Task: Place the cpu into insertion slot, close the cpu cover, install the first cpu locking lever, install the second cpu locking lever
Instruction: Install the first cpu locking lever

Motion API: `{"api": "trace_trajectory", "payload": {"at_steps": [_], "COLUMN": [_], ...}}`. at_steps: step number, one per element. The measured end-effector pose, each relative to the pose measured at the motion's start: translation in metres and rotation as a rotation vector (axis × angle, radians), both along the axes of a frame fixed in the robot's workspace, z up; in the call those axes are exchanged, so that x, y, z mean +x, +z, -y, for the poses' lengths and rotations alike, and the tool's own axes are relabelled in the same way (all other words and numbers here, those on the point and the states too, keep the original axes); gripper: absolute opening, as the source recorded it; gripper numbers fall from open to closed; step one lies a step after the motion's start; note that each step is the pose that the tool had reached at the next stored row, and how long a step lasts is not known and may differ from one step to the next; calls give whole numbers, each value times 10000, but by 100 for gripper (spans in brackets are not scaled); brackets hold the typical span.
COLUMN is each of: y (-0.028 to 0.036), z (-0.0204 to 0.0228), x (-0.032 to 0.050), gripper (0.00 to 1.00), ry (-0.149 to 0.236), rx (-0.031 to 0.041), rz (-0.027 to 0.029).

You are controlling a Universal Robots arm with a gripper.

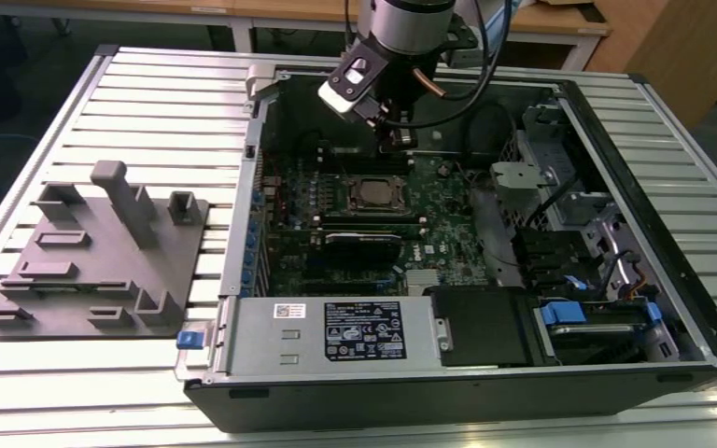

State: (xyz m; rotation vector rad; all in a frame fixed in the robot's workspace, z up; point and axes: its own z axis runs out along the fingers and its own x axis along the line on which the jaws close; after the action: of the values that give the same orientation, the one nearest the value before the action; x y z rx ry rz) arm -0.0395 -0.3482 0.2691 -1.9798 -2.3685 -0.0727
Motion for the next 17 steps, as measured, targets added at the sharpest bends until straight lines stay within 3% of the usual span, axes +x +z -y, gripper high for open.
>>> {"api": "trace_trajectory", "payload": {"at_steps": [10,17], "y": [0,0], "z": [0,0], "x": [0,0], "gripper": [11,11], "ry": [64,649], "rx": [0,0], "rz": [0,0]}}
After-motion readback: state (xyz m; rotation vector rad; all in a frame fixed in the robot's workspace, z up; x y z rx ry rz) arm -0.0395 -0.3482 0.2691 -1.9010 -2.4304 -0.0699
